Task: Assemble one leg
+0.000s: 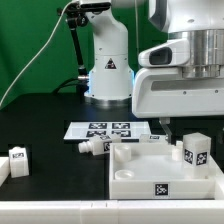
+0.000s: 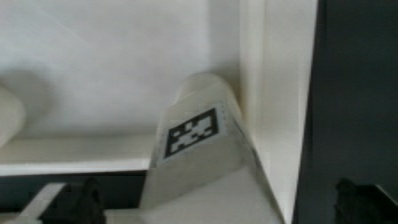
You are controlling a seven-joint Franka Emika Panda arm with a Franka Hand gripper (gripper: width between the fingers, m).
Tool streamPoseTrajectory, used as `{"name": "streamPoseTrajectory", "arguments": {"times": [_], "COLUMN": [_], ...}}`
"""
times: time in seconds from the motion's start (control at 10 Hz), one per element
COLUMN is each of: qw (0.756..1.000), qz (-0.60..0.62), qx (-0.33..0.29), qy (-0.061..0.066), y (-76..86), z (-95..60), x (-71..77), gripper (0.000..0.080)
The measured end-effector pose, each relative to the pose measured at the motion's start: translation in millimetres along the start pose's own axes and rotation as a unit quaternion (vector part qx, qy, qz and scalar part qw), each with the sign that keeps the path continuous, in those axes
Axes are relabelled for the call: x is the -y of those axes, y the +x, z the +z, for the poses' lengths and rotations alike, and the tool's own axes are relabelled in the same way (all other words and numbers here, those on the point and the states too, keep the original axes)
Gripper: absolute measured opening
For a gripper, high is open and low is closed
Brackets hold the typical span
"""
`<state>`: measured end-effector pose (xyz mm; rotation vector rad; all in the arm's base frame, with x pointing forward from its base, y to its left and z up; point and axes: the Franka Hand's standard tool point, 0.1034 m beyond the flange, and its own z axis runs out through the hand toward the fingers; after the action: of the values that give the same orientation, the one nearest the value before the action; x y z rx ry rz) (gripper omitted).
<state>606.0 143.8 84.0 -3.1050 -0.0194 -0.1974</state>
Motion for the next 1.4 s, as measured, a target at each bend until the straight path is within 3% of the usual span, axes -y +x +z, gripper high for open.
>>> {"name": "streamPoseTrajectory", "arguments": {"times": [0.2,0.3,0.4,0.6,0.9,1.0,1.4], "qw": [0.999,0.999,0.999,0.999,1.0,0.998,0.96], "qz": [-0.055,-0.055,-0.053,-0.051,-0.008,0.063,0.28], "qx": [0.0,0.0,0.0,0.0,0.006,0.007,-0.001], "qy": [-0.001,-0.001,-0.001,-0.001,-0.001,0.0,-0.01], "y": [0.8,0.7,0.6,0.6,1.0,-0.2,0.1], "z": [-0.3,0.0,0.2,0.3,-0.8,-0.3,0.5], "x": [-3.1,-3.3,-3.4,-3.4,-4.3,-3.2,-11.5], "gripper": [0.0649,0.0534,0.0534,0.0279,0.0281,0.0281,0.0282]}}
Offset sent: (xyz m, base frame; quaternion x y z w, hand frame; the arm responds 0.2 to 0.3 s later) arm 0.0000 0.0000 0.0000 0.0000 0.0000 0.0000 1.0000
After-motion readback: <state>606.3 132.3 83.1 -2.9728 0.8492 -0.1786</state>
